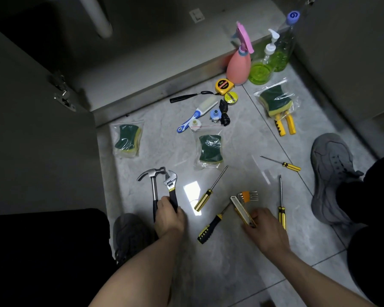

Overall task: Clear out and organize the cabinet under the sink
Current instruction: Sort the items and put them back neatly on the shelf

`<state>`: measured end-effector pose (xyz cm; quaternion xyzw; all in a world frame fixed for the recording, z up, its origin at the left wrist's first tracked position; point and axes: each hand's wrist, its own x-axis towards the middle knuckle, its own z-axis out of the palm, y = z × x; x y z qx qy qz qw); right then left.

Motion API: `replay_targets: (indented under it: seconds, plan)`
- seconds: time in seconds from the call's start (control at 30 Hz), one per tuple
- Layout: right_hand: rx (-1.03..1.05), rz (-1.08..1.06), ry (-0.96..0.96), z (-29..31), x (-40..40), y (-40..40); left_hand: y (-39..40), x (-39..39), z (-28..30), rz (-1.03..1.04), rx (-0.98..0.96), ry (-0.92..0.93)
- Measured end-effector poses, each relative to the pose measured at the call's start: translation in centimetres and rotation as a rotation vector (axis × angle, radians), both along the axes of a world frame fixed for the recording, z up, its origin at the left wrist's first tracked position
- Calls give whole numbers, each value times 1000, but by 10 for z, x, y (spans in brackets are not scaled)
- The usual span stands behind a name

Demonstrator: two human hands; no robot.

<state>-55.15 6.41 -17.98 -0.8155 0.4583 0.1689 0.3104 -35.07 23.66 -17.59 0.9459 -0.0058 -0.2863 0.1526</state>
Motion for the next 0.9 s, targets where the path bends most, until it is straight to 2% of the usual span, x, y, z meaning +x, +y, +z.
replay_targets:
  seconds: [0.13, 0.23, 0.37, 0.47, 0.6, 0.7, 0.8, 0.9]
  plan:
    - [-22, -29, -55, 3, 7, -4, -5, 4, 4, 0, -18, -48]
    - [-28, -27, -117, 5, 14, -10, -9, 0, 3, -122, -105, -158]
    - [-27, 8, -153, 10, 21, -17, -23, -12, -6, -420, -153, -25]
    - [11, 30, -100, 12, 21, -8, -46, -12, -8, -522, -116, 51]
    - [217, 49, 42, 12, 34, 26, -59, 3, -5, -543, -57, 105]
    - [324, -34, 69, 12, 54, 50, -35, 4, -4, -471, 30, 155]
    - [373, -113, 95, 14, 71, 57, -8, -1, -7, -394, 81, 217]
    - [393, -177, 72, 16, 80, 57, -2, -1, -9, -351, 35, 242]
